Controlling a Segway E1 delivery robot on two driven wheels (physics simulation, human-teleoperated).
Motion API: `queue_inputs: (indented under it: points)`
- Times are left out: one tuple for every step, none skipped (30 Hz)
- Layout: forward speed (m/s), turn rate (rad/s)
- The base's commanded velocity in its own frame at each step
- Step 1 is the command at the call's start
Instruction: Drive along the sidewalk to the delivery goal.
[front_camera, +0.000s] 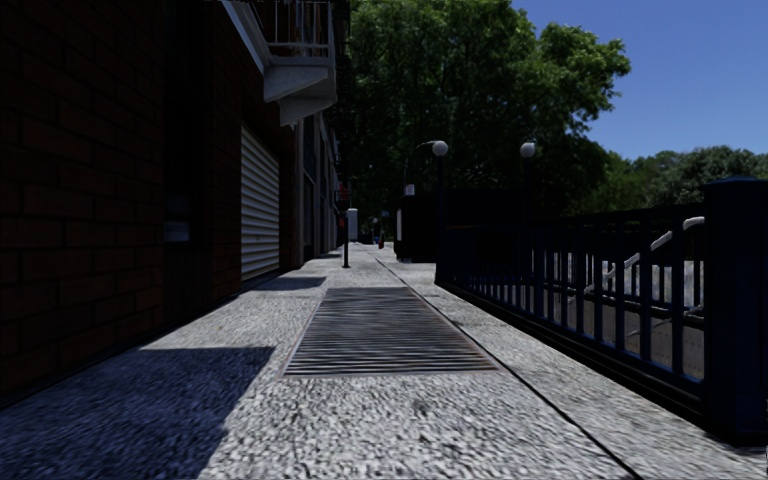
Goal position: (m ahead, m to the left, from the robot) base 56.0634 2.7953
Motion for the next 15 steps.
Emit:
queue_inputs:
  points:
    - [2.00, 0.40]
    - [2.00, 0.37]
    - [2.00, 0.00]
    - [2.00, 0.00]
    - [2.00, 0.00]
    - [2.00, 0.00]
    - [2.00, 0.00]
    - [2.00, 0.00]
    - [2.00, 0.00]
    - [2.00, 0.00]
    - [2.00, 0.00]
    - [2.00, 0.00]
    - [2.00, 0.00]
    - [2.00, 0.00]
    - [2.00, 0.00]
